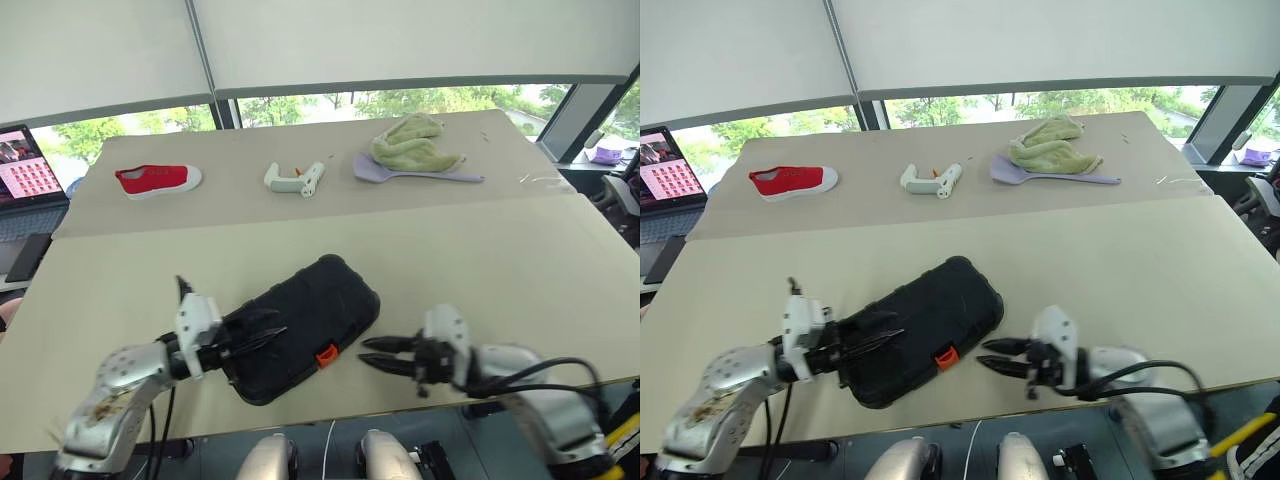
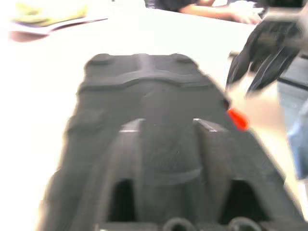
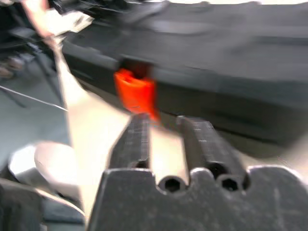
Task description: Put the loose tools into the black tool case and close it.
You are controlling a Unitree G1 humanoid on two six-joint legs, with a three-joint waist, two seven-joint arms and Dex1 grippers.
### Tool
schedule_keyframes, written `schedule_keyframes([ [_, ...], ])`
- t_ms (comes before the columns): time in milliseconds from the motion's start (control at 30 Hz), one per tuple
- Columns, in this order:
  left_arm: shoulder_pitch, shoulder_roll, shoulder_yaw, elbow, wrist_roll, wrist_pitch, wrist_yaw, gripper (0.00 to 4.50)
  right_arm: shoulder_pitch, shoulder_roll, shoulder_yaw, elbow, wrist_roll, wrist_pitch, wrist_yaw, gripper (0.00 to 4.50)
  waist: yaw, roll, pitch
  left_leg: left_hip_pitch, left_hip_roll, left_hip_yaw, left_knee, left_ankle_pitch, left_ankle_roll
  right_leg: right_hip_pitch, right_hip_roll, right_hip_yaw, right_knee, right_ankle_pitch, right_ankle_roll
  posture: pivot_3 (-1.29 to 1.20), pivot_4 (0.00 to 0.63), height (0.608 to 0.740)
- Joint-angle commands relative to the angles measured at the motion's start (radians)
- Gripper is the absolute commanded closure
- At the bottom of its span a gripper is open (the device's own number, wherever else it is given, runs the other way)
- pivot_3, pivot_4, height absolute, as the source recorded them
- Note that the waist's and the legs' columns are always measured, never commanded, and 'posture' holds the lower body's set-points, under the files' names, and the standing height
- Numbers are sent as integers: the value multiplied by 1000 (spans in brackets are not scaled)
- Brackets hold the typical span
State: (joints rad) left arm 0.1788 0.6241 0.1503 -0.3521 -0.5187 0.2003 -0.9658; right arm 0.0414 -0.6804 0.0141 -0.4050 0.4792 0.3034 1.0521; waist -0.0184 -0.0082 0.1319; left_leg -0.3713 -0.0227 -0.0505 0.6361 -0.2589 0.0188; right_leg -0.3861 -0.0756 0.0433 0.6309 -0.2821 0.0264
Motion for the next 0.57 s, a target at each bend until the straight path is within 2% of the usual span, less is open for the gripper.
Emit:
schedule_keyframes([
  [33,103,40,177,-43,-25,16,37,1238,0,-59,-125,58,18,-120,84,1718,2,-5,5,-1,0,0,0,0,0,-1,0,0,0,0,0,0,150,740],
  [67,151,44,225,-56,-11,1,45,721,-9,-73,-152,101,8,-159,101,1223,2,-6,7,-1,1,0,1,0,0,-1,0,-1,1,0,0,0,150,740],
  [133,232,44,291,-64,2,-20,46,23,-32,-88,-179,188,-23,-252,128,560,2,-8,9,-2,1,0,2,0,0,0,0,-1,0,0,-1,0,150,740],
  [167,282,36,328,-65,6,-23,50,0,-46,-94,-192,251,-42,-318,153,190,4,-9,9,-2,0,0,2,0,0,0,-1,-1,-1,0,-1,0,150,740],
  [200,322,31,354,-68,0,-14,53,0,-57,-98,-202,306,-57,-384,177,13,4,-10,10,-2,0,0,3,0,0,0,-1,-1,-1,0,-1,0,150,740],
  [267,369,23,390,-40,29,-41,61,0,-85,-118,-203,422,-94,-468,215,13,6,-11,11,-3,0,1,3,0,0,0,-2,-1,-2,0,0,0,150,740],
  [333,385,23,402,-2,60,-86,57,0,-128,-125,-212,513,-81,-474,239,13,16,-11,13,-4,0,1,5,0,0,0,-2,-1,-2,0,-1,0,150,740],
  [567,332,9,392,53,119,-145,103,0,-246,-102,-200,714,-123,-628,241,13,25,-9,14,-6,2,1,7,0,0,-1,-2,-1,-1,2,-4,0,150,740],
])
